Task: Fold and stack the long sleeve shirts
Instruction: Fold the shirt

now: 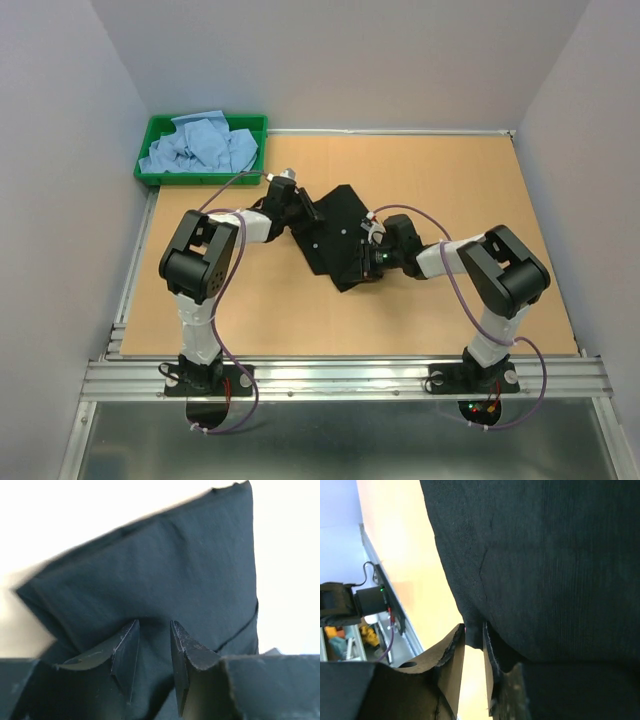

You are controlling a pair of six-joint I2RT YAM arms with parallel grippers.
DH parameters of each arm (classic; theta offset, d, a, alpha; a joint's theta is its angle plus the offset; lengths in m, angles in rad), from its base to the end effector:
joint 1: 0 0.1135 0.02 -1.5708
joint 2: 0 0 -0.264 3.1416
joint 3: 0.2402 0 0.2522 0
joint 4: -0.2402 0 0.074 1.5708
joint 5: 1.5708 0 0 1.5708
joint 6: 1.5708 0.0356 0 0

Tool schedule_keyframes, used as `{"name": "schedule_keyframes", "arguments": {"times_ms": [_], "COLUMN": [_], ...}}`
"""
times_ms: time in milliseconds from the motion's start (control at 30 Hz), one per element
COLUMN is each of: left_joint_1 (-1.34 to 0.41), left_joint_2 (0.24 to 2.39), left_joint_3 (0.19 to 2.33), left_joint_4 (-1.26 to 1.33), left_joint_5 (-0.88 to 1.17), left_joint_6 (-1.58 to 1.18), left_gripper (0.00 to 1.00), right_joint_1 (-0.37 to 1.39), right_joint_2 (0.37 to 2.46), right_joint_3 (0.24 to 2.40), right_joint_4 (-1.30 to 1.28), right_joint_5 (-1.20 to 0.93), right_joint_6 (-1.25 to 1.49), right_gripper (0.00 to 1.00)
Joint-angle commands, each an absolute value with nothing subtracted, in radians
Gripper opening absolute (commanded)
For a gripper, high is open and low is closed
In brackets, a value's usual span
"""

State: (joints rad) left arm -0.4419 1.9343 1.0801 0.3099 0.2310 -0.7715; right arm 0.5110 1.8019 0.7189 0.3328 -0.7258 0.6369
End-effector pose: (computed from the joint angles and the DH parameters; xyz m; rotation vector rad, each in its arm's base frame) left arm 0.3698 -0.1840 0.1587 -0.2238 2.2422 -0.9369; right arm 0.2692 0.1780 0.1136 -0.2530 2.5027 1.3775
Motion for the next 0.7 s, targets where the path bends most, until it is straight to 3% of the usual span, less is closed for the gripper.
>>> {"name": "schedule_keyframes", "arguments": {"times_ms": [0, 100, 300, 533, 667], "left_joint_1": [-0.413, -0.413, -0.413, -0.413, -0.413], "left_joint_2": [1.911, 1.899, 1.893, 1.882, 1.884], "left_joint_3": [1.063, 1.06, 1.026, 0.999, 0.991], "left_joint_4": [0.311, 0.308, 0.307, 0.308, 0.304], "left_joint_5": [0.186, 0.19, 0.198, 0.202, 0.204], "left_joint_6": [-0.755, -0.738, -0.726, -0.736, -0.744], "left_gripper": [0.43, 0.43, 0.44, 0.44, 0.44], "right_joint_1": [0.514, 0.494, 0.388, 0.379, 0.302], "right_joint_2": [1.744, 1.637, 1.575, 1.721, 1.841], "right_joint_3": [0.728, 0.788, 0.873, 0.856, 0.663], "right_joint_4": [0.319, 0.221, 0.193, 0.247, 0.521], "right_joint_5": [-0.692, -0.628, -0.733, -0.784, -0.825], "right_joint_6": [0.591, 0.554, 0.589, 0.595, 0.716], "right_gripper": [0.28, 0.38, 0.4, 0.39, 0.36]}}
